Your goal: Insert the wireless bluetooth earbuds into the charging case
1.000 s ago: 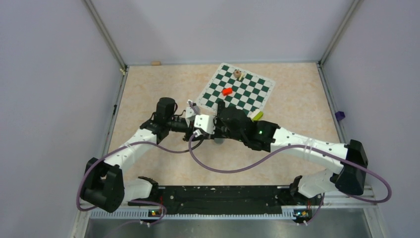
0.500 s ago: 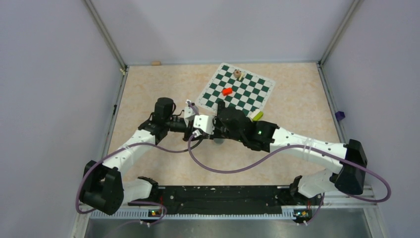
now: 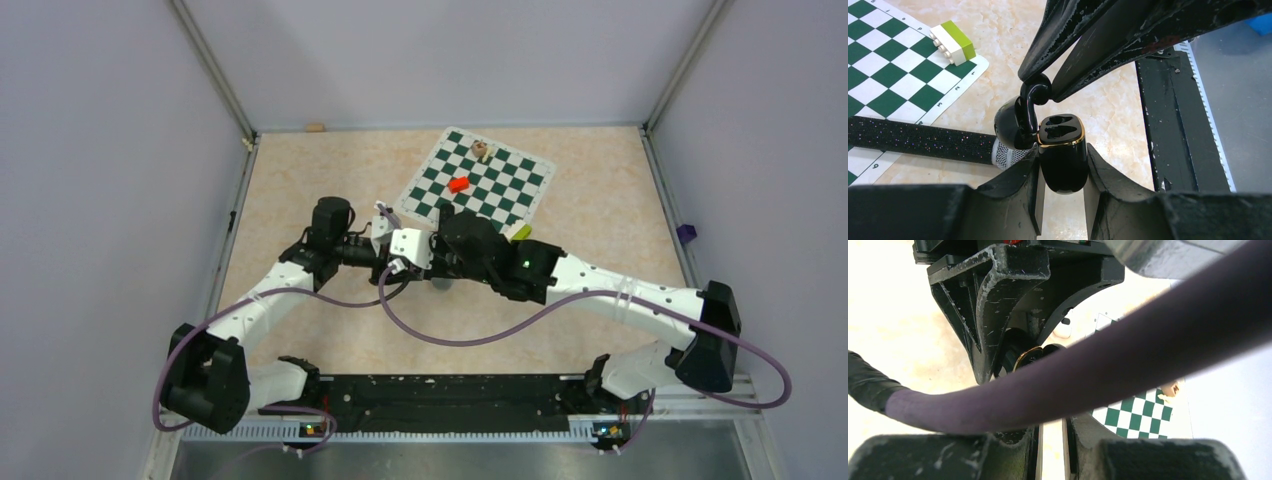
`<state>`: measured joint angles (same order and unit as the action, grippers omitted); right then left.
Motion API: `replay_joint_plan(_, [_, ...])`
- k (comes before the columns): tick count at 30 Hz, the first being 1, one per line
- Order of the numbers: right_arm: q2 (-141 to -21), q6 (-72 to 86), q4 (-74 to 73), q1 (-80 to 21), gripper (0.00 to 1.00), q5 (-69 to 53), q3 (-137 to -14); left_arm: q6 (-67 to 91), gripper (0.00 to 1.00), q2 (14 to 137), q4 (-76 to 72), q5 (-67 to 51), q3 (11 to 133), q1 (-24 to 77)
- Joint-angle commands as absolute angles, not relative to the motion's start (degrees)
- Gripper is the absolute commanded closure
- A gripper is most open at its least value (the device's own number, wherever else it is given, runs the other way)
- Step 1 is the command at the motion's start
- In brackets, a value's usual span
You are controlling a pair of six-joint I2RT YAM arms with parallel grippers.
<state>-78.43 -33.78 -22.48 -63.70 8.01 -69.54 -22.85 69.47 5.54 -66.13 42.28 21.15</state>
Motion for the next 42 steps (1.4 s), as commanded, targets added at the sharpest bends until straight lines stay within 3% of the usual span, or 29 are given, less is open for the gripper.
replay_joint_plan(1, [-77.8, -32.3, -21.0, -64.7, 0.93, 7.6, -73.1, -24.0, 1.0, 67.9, 2.8, -68.3, 42.6, 21.4])
replay_joint_plan(15, [-79.2, -31.8, -21.1, -65.2, 0.94, 10.0, -75.0, -24.1, 1.0, 67.9, 2.9, -69.4, 42.5, 21.4])
replay_joint_plan(20, [-79.0, -32.3, -21.7, -65.3, 0.94, 11.7, -76.3, -32.3, 1.0, 67.5, 8.9, -74.9, 42.5, 21.4])
replay_joint_plan(42, [-78.0, -35.2, -26.4, -67.5, 0.94, 5.0, -74.4, -43.7, 1.0, 68.1, 18.2, -81.7, 44.2, 20.1])
